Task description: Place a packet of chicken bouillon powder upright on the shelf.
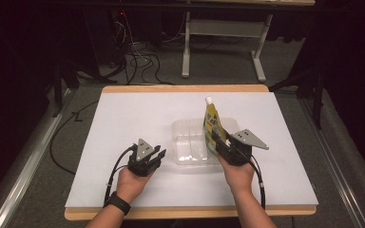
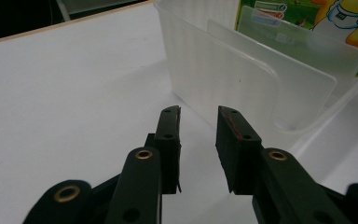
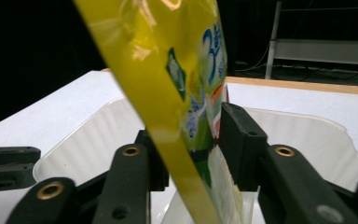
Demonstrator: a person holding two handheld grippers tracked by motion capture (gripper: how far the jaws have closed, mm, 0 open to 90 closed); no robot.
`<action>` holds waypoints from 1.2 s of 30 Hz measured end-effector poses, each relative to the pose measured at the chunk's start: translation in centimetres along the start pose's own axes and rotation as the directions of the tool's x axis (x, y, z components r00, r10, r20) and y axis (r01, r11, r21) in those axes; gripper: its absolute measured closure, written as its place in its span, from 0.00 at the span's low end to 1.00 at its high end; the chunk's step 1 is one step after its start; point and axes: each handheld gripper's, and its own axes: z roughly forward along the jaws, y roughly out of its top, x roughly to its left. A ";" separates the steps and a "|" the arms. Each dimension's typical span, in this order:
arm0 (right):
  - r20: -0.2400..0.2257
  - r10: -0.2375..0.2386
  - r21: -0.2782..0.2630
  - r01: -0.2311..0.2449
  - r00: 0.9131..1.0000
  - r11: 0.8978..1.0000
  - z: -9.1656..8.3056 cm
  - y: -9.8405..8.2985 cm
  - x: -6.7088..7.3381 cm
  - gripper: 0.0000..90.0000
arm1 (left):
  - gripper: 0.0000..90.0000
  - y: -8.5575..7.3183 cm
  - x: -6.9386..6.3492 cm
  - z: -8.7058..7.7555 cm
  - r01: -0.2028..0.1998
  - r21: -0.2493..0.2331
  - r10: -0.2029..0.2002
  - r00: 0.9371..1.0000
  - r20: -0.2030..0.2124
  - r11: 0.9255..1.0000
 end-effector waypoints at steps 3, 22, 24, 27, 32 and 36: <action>-0.011 -0.013 0.010 0.013 1.000 1.000 -0.1 0.1 0.1 0.66 | 0.78 0.0 0.1 -0.1 0.005 -0.001 -0.005 1.000 0.001 1.000; -0.086 -0.058 0.050 0.063 0.995 0.997 -6.7 -1.2 -0.7 0.49 | 0.73 0.0 0.8 -0.6 0.029 -0.014 -0.029 1.000 -0.004 0.999; -0.071 -0.062 0.034 0.065 0.996 0.997 -7.9 -1.2 -1.5 0.49 | 0.73 0.0 0.9 -0.7 0.036 -0.018 -0.036 0.999 -0.006 0.999; -0.024 -0.069 0.016 0.070 0.997 0.997 -9.0 -1.1 -3.1 0.49 | 0.71 0.1 1.1 -1.0 0.040 -0.026 -0.040 0.999 -0.011 0.999; 0.054 -0.066 0.032 0.064 0.996 0.997 -8.9 -0.9 -7.1 0.50 | 0.67 0.0 1.7 -1.4 0.051 -0.042 -0.051 0.999 -0.013 0.998; 0.084 -0.013 0.032 0.011 0.996 0.999 -8.9 -2.4 -10.1 0.51 | 0.65 -0.1 2.1 -1.6 0.074 -0.046 -0.075 0.997 -0.021 0.996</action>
